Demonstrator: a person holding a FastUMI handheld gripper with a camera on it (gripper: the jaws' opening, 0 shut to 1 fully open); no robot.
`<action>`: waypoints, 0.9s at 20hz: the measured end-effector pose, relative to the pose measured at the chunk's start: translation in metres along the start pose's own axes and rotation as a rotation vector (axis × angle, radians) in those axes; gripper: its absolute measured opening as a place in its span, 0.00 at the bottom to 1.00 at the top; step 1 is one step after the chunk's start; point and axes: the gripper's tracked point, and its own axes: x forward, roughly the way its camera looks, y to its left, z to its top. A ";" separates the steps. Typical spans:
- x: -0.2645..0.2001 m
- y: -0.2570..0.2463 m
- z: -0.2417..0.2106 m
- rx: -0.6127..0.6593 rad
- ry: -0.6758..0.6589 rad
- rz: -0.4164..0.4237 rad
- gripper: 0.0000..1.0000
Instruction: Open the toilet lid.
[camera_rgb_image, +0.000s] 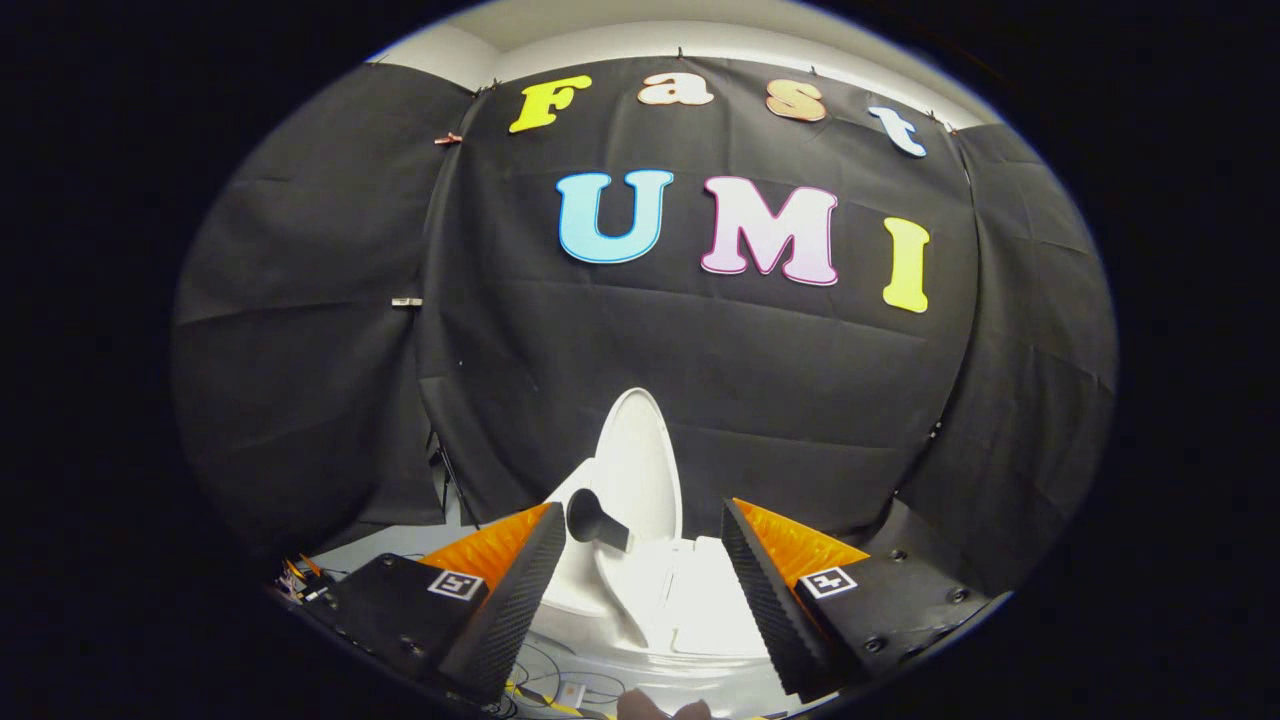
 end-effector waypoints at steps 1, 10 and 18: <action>-0.005 -0.006 0.004 0.002 -0.006 0.003 0.99; -0.064 -0.083 0.040 0.034 -0.090 -0.029 0.99; -0.111 -0.178 0.052 0.088 -0.154 -0.123 0.98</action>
